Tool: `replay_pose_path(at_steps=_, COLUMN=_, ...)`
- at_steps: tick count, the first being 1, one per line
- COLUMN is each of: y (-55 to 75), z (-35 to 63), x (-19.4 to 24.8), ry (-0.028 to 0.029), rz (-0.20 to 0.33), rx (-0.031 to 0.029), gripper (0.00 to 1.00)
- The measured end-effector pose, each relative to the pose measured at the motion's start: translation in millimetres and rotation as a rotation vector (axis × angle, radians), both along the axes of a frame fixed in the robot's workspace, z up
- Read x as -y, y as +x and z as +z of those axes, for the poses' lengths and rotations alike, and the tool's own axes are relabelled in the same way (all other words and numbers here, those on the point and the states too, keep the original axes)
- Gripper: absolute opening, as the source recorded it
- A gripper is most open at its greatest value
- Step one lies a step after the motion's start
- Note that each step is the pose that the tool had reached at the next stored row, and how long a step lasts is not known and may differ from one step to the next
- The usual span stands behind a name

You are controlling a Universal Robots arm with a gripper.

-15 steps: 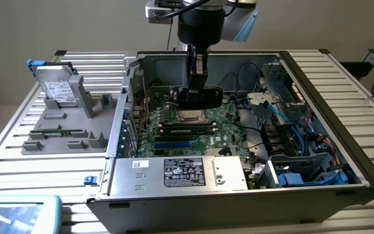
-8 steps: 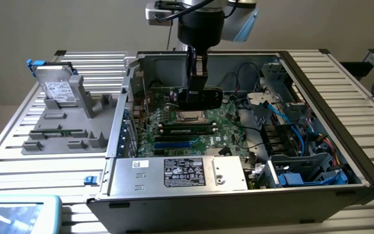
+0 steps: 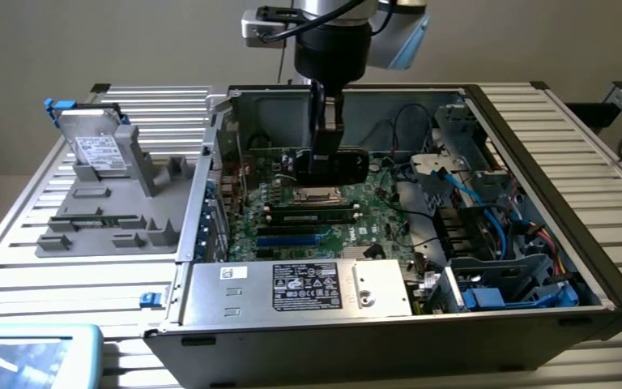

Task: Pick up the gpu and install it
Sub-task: 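Insert the gpu into the slot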

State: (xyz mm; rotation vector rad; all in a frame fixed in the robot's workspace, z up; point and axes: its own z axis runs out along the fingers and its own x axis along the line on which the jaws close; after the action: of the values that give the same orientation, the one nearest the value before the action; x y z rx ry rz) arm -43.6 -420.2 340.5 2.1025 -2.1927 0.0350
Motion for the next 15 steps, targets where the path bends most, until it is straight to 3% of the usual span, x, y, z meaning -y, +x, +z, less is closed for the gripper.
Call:
replay_pose_path(at_steps=12, y=-6.2, z=-5.4, x=2.0, ry=-0.0002, rz=0.0, rx=0.0, gripper=0.28)
replay_pose_path(at_steps=15, y=-8.8, z=-6.8, x=2.4, ry=0.0033, rz=0.0, rx=0.0001, gripper=0.28)
